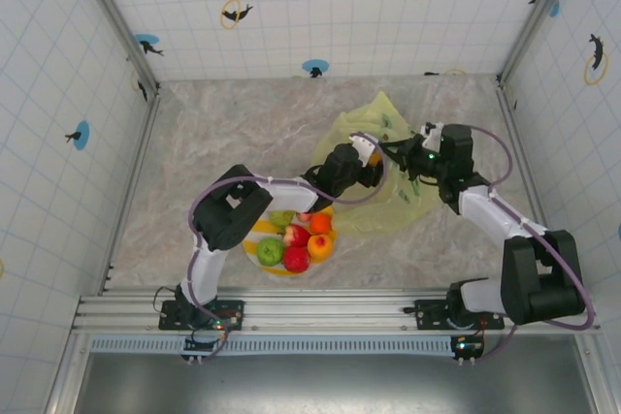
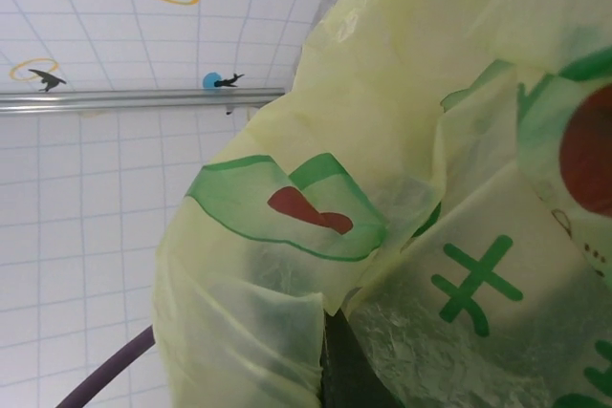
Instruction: Place the fruits into the plastic bag
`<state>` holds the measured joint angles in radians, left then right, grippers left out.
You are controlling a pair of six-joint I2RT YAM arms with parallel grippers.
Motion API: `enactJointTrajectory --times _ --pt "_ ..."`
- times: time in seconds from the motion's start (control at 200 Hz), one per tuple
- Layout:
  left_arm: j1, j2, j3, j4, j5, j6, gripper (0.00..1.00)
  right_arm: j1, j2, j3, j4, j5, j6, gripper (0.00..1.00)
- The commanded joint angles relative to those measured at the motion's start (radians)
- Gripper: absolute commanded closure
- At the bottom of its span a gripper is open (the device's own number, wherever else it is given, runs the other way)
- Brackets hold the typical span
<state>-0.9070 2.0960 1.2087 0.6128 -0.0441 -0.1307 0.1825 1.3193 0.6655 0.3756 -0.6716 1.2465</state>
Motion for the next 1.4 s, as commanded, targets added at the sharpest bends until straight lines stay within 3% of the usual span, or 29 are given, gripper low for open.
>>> enactJointTrajectory --times 0.0,0.195,0.455,0.726,0.851,0.916,1.101,1.396 --pt "-0.002 -0.054 -0.025 -0.047 0.028 0.018 0.17 -0.012 0.013 -0.025 0.085 -0.044 0.003 0.98" --pt "-0.001 -0.144 -0.054 -0.13 0.091 0.013 0.17 -0.036 0.032 -0.012 0.03 -0.048 -0.062 0.98" --pt "-0.001 -0.337 -0.152 -0.306 0.121 0.015 0.17 -0.061 0.074 0.065 -0.194 -0.018 -0.311 0.98" --pt "0.017 -0.563 -0.283 -0.431 0.298 0.031 0.17 -0.068 0.124 0.079 -0.175 -0.031 -0.32 0.98" --pt "0.066 -0.696 -0.432 -0.362 0.273 -0.014 0.16 -0.067 0.13 0.089 -0.162 -0.035 -0.312 0.98" --pt "0.143 -0.728 -0.501 -0.332 0.228 -0.075 0.15 -0.067 0.13 0.094 -0.161 -0.036 -0.312 0.98" --pt "0.314 -0.595 -0.46 -0.391 0.261 -0.13 0.15 -0.071 0.129 0.104 -0.158 -0.041 -0.312 0.98" --pt "0.342 -0.237 -0.176 -0.448 0.415 -0.078 0.14 -0.08 0.115 0.109 -0.146 -0.045 -0.3 0.98"
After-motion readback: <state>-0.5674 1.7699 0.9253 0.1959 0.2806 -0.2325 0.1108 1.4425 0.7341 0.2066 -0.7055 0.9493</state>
